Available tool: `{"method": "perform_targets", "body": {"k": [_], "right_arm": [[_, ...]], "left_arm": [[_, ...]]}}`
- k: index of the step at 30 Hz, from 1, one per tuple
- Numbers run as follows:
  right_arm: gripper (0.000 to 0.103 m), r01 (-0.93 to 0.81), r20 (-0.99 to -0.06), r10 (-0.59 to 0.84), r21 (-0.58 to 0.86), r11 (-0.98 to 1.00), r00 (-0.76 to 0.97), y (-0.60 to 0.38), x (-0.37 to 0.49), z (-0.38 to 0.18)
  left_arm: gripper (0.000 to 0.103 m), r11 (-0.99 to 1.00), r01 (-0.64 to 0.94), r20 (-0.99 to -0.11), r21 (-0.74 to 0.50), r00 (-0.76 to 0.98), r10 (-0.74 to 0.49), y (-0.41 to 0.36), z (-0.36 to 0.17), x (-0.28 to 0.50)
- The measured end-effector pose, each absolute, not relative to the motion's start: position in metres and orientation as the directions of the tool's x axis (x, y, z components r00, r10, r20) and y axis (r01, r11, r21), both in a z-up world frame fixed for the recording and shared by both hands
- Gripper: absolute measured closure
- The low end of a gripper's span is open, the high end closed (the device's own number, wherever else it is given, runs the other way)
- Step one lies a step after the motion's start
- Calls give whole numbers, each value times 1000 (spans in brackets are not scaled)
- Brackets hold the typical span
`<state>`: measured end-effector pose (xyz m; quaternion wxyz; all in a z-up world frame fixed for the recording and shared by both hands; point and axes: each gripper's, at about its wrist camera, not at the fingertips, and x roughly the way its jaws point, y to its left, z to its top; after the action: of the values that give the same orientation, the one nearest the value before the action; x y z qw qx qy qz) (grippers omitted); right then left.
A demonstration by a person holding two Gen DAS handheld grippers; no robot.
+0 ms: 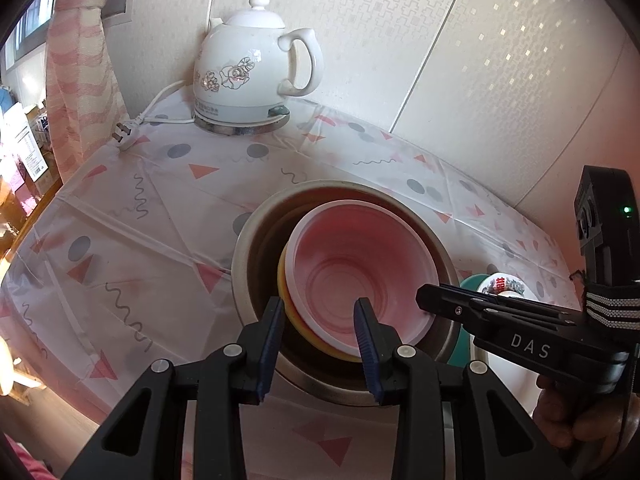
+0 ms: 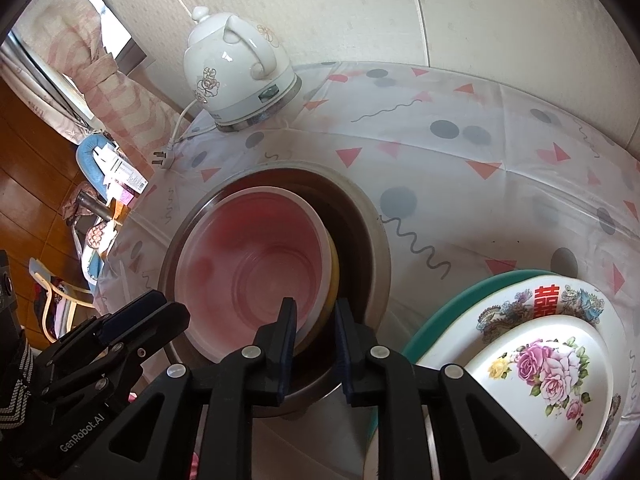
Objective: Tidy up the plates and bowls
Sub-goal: 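Open the right gripper to release the red bowl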
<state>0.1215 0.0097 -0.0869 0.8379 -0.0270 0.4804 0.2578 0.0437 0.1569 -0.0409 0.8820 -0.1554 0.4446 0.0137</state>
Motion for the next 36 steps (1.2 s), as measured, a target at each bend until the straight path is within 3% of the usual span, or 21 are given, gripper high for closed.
{"method": "perform_targets", "body": {"k": [16, 21, 27, 36], "right_arm": [[84, -496, -820, 381, 139, 857, 428, 21, 124, -90], [92, -504, -817, 347, 81, 860, 461, 26, 127, -89], [95, -491, -812, 325, 55, 870, 485, 28, 137, -87], [93, -485, -813, 353, 102, 869, 463, 29, 142, -85]], "left_arm": [[66, 954, -187, -787, -235, 612, -74, 161, -39, 36], [66, 952, -196, -789, -233, 610, -68, 163, -40, 36], [66, 947, -222, -792, -232, 609, -51, 170, -41, 35], [66, 939, -267, -797, -215, 604, -11, 186, -44, 30]]}}
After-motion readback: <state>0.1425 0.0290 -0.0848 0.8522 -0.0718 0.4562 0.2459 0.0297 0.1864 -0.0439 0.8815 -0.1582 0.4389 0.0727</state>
